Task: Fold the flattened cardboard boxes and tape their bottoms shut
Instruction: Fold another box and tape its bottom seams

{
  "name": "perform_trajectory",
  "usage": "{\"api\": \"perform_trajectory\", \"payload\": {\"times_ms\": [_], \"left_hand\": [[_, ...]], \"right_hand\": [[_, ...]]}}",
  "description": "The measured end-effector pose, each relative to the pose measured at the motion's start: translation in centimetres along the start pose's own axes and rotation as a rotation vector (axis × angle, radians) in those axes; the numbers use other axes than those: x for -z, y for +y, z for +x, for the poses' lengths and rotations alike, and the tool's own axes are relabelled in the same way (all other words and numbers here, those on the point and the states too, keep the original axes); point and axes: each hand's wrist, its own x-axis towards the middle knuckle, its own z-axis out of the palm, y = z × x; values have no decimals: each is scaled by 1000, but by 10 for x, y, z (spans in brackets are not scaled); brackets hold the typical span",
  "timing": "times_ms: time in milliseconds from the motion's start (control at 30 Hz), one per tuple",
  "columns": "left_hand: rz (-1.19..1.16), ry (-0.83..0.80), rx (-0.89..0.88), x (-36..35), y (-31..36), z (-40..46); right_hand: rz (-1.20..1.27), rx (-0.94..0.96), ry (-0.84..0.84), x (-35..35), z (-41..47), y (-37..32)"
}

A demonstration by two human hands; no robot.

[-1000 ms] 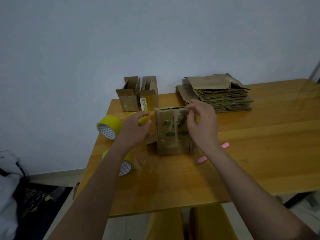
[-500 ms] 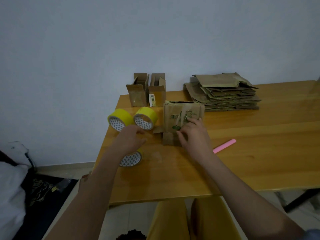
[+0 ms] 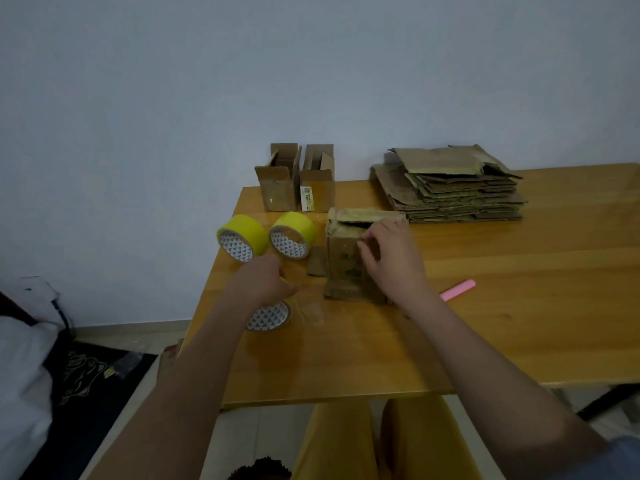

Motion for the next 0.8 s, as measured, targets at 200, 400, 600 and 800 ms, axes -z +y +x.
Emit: {"api": "perform_trajectory", "payload": {"times_ms": [200, 400, 600, 800], "left_hand": [[26, -54, -46, 3, 6, 0], [13, 31, -69, -3, 4, -7], [36, 575, -182, -23, -3, -27], [-390, 944, -115, -68, -1, -73]], "right_hand": [[38, 5, -8, -2, -9, 8], [-31, 40, 38, -5, -18, 3], [-74, 87, 52, -12, -28, -1], [-72, 65, 37, -13, -24, -2]]}}
